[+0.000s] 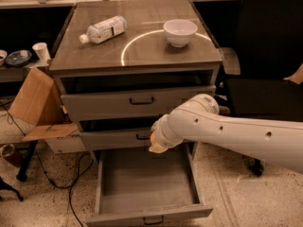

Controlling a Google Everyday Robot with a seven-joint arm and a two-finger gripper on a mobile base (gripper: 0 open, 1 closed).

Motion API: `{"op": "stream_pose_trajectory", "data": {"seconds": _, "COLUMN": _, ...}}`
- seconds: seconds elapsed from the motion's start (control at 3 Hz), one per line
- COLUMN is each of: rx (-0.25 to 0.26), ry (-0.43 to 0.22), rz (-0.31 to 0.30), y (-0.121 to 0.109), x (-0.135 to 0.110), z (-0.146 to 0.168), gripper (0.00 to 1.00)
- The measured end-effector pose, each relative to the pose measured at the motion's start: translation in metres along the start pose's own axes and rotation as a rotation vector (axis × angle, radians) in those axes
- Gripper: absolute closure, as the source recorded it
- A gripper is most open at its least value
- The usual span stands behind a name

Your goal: Pick orange from bottom drawer and place on counter

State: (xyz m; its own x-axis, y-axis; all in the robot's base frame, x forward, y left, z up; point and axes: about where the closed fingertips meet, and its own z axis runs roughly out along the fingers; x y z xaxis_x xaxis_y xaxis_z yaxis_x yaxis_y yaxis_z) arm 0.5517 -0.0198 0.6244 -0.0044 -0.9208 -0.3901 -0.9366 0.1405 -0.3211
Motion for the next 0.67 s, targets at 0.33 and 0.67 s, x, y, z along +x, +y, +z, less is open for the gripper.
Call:
{"op": "stream_pose_trajectory", "data": {"seconds": 0.33, "rx": -0.004, "ry": 0.01, "rz": -0.004, "y": 0.0012, "x": 0.0008, "z": -0.0026, "gripper": 1.0}}
{"op": "stream_pose_trajectory", "data": {"seconds": 0.67, "rx": 0.024, "ry": -0.038, "rz": -0.014, "y": 0.0025, "x": 0.0, "z": -0.0057, "gripper": 1.0}}
